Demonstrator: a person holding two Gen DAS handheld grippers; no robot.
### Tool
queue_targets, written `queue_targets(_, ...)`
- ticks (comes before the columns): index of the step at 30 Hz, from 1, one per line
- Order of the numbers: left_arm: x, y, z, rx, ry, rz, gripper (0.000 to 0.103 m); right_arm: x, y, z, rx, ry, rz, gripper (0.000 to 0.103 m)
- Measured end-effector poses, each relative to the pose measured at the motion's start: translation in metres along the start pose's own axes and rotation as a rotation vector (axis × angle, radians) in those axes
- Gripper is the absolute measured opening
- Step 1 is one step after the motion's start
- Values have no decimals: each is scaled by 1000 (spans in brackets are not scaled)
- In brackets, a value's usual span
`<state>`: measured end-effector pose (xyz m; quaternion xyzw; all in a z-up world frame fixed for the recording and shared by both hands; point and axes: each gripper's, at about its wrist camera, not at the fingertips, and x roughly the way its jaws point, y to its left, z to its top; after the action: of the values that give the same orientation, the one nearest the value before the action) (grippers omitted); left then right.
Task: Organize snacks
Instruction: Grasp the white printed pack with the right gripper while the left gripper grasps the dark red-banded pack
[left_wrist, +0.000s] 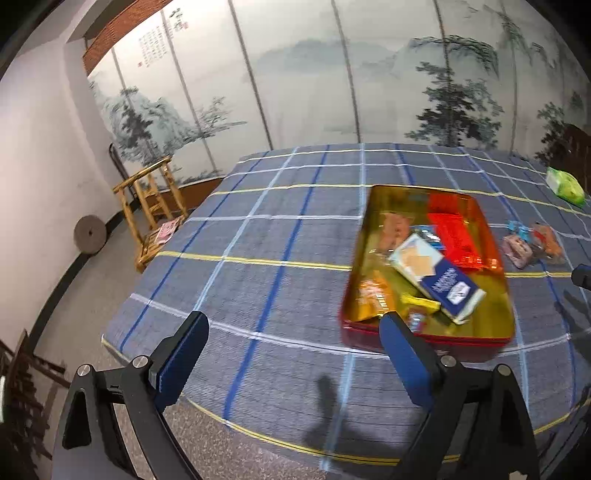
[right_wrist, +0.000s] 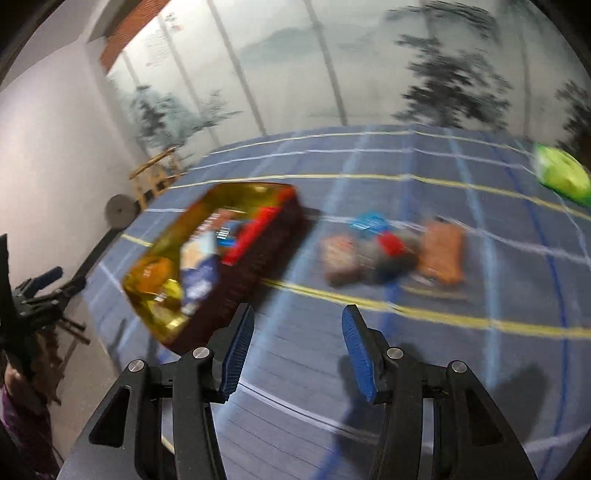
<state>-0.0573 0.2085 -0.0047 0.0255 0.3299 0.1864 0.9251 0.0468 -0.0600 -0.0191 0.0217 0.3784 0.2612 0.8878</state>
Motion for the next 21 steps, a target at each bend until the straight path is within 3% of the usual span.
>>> queue_targets(4,-7,-16,3,39,-10,-19,92,-9,-14,-4,-4,-6,9,51)
queue_targets(8,-13,-28,7,57,-14,-21,93,4,1,12,-87,6,65,51)
queue_targets(11,-16,-33,9,67,-18,-19,94,21,15,28,-161,20,55,51)
queue_targets(21,-11,-46,15,97,-14,-30,94,102,18,65,-363,196,-83,51)
